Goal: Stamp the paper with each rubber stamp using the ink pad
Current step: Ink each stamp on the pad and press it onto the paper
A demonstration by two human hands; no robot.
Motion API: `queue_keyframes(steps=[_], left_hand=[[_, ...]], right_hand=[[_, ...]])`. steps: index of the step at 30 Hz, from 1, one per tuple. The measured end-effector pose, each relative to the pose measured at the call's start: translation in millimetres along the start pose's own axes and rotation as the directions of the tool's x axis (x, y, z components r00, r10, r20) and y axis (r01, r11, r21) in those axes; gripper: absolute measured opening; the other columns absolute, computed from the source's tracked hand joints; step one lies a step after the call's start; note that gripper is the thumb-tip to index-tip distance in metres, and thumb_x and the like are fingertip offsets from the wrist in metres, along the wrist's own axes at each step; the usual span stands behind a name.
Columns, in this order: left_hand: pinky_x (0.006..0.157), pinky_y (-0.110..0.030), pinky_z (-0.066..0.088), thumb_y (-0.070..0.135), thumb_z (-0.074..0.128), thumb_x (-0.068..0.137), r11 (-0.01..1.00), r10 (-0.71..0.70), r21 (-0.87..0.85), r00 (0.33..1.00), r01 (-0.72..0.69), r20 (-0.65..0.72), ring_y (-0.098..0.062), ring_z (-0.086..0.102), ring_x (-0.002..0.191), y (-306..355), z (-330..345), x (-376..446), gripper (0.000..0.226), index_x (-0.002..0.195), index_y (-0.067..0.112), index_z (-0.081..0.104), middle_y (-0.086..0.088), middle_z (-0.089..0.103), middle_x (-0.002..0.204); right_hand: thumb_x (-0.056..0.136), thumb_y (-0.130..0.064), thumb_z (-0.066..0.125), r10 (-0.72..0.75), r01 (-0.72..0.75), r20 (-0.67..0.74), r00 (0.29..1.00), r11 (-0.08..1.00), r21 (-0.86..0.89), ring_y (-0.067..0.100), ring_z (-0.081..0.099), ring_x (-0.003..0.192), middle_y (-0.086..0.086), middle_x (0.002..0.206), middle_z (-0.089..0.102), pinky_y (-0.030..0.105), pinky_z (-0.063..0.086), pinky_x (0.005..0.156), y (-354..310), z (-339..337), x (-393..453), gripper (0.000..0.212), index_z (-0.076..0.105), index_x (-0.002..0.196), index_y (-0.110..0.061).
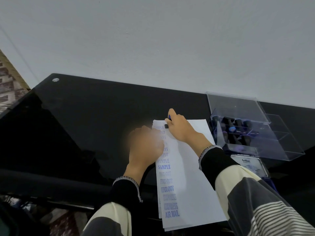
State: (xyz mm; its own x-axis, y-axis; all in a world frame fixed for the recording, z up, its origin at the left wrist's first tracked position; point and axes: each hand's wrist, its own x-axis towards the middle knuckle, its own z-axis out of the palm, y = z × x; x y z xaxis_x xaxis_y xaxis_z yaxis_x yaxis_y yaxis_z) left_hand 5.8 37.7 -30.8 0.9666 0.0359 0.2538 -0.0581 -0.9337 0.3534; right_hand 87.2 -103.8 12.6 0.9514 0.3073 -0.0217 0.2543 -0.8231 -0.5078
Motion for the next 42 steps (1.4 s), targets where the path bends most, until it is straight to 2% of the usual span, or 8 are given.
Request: queue_keyframes(steps=[8, 15, 21, 24, 28, 32, 37, 42], left_hand=[[0.105, -0.041, 0.025, 0.05, 0.049, 0.088, 1.0, 0.0, 0.018, 1.0, 0.0, 0.003, -0.019, 0.043, 0.105, 0.4, -0.6, 0.2, 0.038, 0.118, 0.027, 0.058, 0.005, 0.047, 0.107], [0.105, -0.042, 0.025, 0.049, 0.05, 0.088, 1.0, 0.001, 0.01, 1.0, -0.001, 0.001, -0.019, 0.044, 0.105, -0.1, -0.3, -0.6, 0.039, 0.121, 0.029, 0.058, 0.005, 0.047, 0.106], [0.105, -0.042, 0.025, 0.049, 0.049, 0.087, 1.0, -0.002, 0.01, 1.0, 0.002, 0.008, -0.019, 0.044, 0.105, -0.2, 0.3, 0.0, 0.039, 0.12, 0.029, 0.058, 0.005, 0.047, 0.106], [0.106, -0.041, 0.024, 0.05, 0.049, 0.088, 1.0, -0.003, 0.009, 1.0, 0.003, 0.019, -0.018, 0.043, 0.107, 0.2, -0.3, 0.4, 0.039, 0.122, 0.03, 0.056, 0.005, 0.046, 0.108], [0.106, -0.041, 0.023, 0.05, 0.049, 0.088, 1.0, -0.002, 0.003, 1.0, 0.002, 0.018, -0.018, 0.043, 0.108, -0.1, -0.1, 0.4, 0.039, 0.121, 0.03, 0.056, 0.005, 0.047, 0.109], [0.105, -0.041, 0.024, 0.052, 0.044, 0.084, 1.0, 0.0, -0.001, 1.0, 0.0, -0.003, -0.019, 0.044, 0.104, 0.1, -0.3, -0.3, 0.043, 0.118, 0.03, 0.059, 0.005, 0.048, 0.105], [0.104, -0.042, 0.026, 0.05, 0.047, 0.084, 1.0, 0.008, -0.01, 1.0, -0.008, -0.018, -0.019, 0.045, 0.103, -1.2, 1.1, 0.1, 0.042, 0.118, 0.03, 0.06, 0.005, 0.048, 0.103], [0.103, -0.042, 0.027, 0.049, 0.049, 0.085, 1.0, 0.012, 0.004, 1.0, -0.012, -0.015, -0.019, 0.045, 0.103, -1.5, 2.0, 0.0, 0.04, 0.118, 0.029, 0.059, 0.005, 0.049, 0.104]], right_hand=[[0.102, -0.019, 0.041, 0.0, -0.004, 0.077, 0.997, 0.999, 0.047, 0.01, 0.043, 0.058, -0.001, 0.07, 0.047, 0.021, 0.034, 0.053, -4.6, -10.1, 6.5, 0.009, 0.032, 0.101, -0.017], [0.101, -0.021, 0.042, -0.017, 0.017, -0.034, 0.999, 1.0, 0.005, 0.011, 0.039, 0.058, -0.001, 0.073, 0.043, 0.022, 0.031, 0.052, -0.3, 2.8, -7.7, 0.012, 0.033, 0.095, -0.017], [0.1, -0.023, 0.045, 0.0, -0.003, -0.074, 0.997, 0.999, -0.033, 0.013, 0.044, 0.062, -0.001, 0.081, 0.044, 0.019, 0.035, 0.054, -0.3, 7.6, -10.8, 0.013, 0.032, 0.098, -0.02], [0.101, -0.021, 0.043, -0.016, 0.016, -0.041, 0.999, 1.0, -0.005, 0.012, 0.04, 0.059, 0.0, 0.073, 0.045, 0.022, 0.033, 0.052, -0.2, 3.8, -5.6, 0.011, 0.033, 0.096, -0.017], [0.101, -0.02, 0.041, -0.009, 0.007, 0.038, 0.999, 0.999, 0.049, 0.012, 0.042, 0.059, 0.003, 0.071, 0.049, 0.028, 0.038, 0.055, -0.2, -2.3, 1.7, 0.009, 0.034, 0.098, -0.016], [0.101, -0.018, 0.04, 0.002, -0.008, 0.075, 0.997, 0.997, 0.078, 0.011, 0.041, 0.058, 0.001, 0.069, 0.046, 0.024, 0.035, 0.053, -2.2, -7.5, 6.3, 0.008, 0.033, 0.099, -0.016], [0.101, -0.021, 0.04, -0.003, 0.0, 0.045, 0.999, 0.998, 0.061, 0.012, 0.042, 0.059, 0.003, 0.072, 0.05, 0.027, 0.037, 0.054, -1.5, -3.0, 3.6, 0.009, 0.033, 0.1, -0.016], [0.1, -0.022, 0.043, -0.003, 0.004, -0.045, 0.999, 1.0, 0.008, 0.012, 0.041, 0.061, 0.003, 0.079, 0.046, 0.022, 0.033, 0.053, -0.3, 5.3, -9.6, 0.013, 0.032, 0.096, -0.018]])
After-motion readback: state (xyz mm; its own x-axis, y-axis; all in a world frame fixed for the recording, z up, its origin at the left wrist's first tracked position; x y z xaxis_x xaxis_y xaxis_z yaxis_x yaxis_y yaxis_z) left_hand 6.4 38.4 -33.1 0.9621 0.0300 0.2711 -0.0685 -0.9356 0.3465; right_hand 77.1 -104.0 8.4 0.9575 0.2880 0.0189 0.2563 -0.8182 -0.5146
